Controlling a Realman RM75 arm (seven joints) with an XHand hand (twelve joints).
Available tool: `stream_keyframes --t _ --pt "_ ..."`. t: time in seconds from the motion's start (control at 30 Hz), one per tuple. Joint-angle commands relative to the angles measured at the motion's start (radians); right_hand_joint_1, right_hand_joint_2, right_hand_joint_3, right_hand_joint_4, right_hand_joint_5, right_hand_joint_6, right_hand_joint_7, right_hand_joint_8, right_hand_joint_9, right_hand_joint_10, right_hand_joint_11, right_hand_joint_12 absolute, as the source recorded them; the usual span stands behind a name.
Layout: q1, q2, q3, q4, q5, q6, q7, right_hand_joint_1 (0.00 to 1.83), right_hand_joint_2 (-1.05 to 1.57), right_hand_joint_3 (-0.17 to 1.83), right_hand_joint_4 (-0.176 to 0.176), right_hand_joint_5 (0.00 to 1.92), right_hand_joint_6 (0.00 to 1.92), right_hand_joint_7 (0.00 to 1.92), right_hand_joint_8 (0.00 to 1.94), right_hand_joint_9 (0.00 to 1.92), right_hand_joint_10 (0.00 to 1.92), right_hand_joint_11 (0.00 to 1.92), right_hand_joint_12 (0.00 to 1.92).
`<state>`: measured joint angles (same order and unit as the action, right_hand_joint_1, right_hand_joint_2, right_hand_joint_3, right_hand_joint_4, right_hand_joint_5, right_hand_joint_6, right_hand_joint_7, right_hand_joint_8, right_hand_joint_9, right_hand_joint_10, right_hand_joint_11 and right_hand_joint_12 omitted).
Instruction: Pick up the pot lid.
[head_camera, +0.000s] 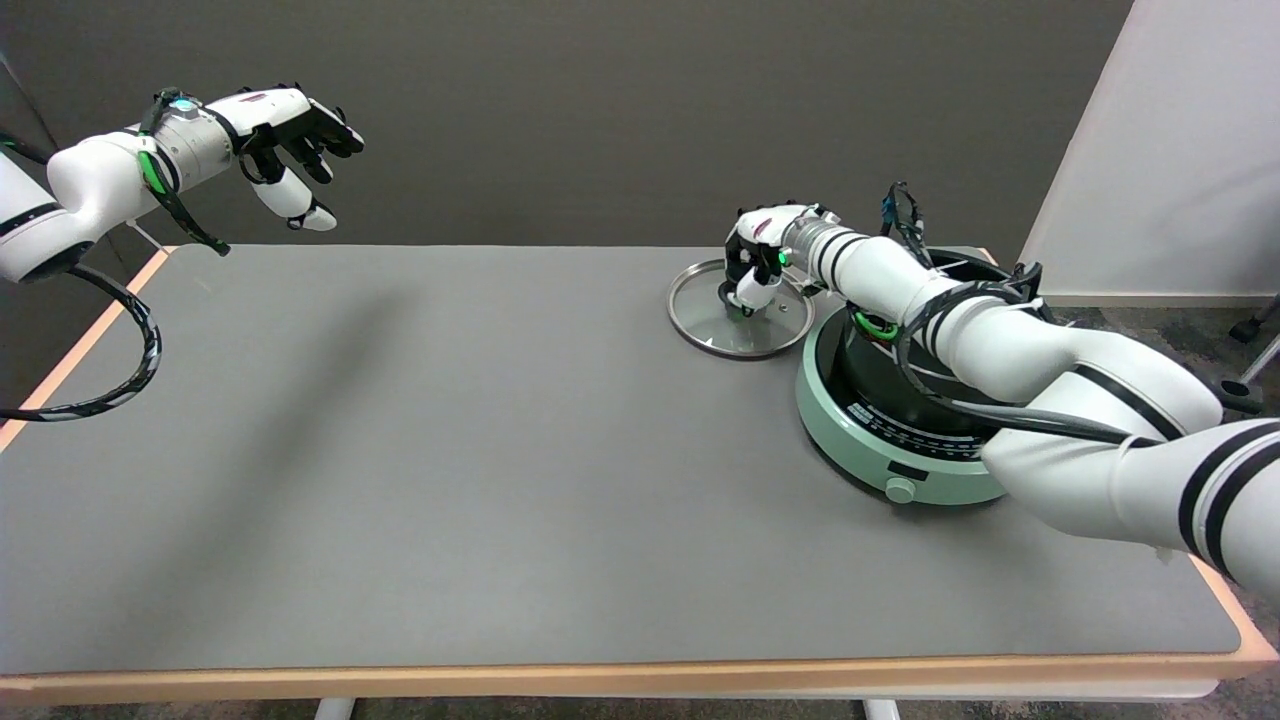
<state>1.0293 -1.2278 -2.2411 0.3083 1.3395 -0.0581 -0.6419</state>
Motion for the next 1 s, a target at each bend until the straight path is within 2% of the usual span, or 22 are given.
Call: stream_keyframes --t 0.03,0.13,0.43,0.5,0.53,0.6,0.63,0.7,0.73,0.8,0.87,0.93,1.0 --pt "-0.007 0.003 0.000 0.008 0.000 -0.002 0.000 1.20 1.06 0.31 -0.081 0.69 1.36 0.94 1.24 0.83 1.34 0.51 1.74" --pt "-0.008 0.005 0.000 0.010 0.000 -0.002 0.000 1.20 1.06 0.32 -0.091 0.67 1.38 0.92 1.28 0.81 1.38 0.51 1.75" --pt "-0.024 0.035 0.002 0.083 0.000 -0.004 0.000 1.20 1.07 0.31 -0.092 0.67 1.39 0.92 1.28 0.80 1.42 0.50 1.76" --pt "-0.030 0.050 0.003 0.122 0.000 -0.011 0.000 1.19 1.12 0.21 -0.091 0.65 1.40 0.91 1.29 0.82 1.36 0.54 1.71" --pt "-0.032 0.059 0.003 0.140 0.000 -0.018 0.000 1.20 1.07 0.31 -0.092 0.67 1.40 0.92 1.28 0.81 1.43 0.52 1.75" --pt "-0.036 0.077 0.003 0.181 0.000 -0.035 0.000 1.20 1.07 0.31 -0.092 0.67 1.40 0.92 1.28 0.80 1.42 0.52 1.75" --pt "-0.037 0.085 0.002 0.199 0.000 -0.040 0.000 1.19 1.13 0.19 -0.089 0.66 1.40 0.91 1.28 0.82 1.35 0.56 1.69" --pt "-0.041 0.105 0.002 0.242 0.000 -0.051 0.000 1.20 1.06 0.32 -0.091 0.67 1.39 0.93 1.27 0.81 1.42 0.53 1.75" --pt "-0.044 0.115 0.002 0.259 0.000 -0.056 0.001 1.20 1.12 0.21 -0.089 0.66 1.39 0.91 1.27 0.83 1.35 0.57 1.69" --pt "-0.047 0.135 0.001 0.304 0.000 -0.067 0.005 1.20 1.12 0.20 -0.085 0.67 1.39 0.91 1.27 0.83 1.34 0.57 1.70" --pt "-0.048 0.155 0.000 0.336 0.001 -0.080 0.008 1.20 1.06 0.33 -0.085 0.68 1.39 0.93 1.26 0.82 1.42 0.53 1.75" --pt "-0.048 0.175 -0.002 0.366 0.006 -0.094 0.008 1.20 1.09 0.25 -0.086 0.68 1.38 0.92 1.26 0.83 1.36 0.56 1.72" --pt "-0.048 0.190 -0.005 0.389 0.008 -0.101 0.008 1.20 1.05 0.33 -0.089 0.68 1.38 0.94 1.25 0.82 1.41 0.54 1.75"
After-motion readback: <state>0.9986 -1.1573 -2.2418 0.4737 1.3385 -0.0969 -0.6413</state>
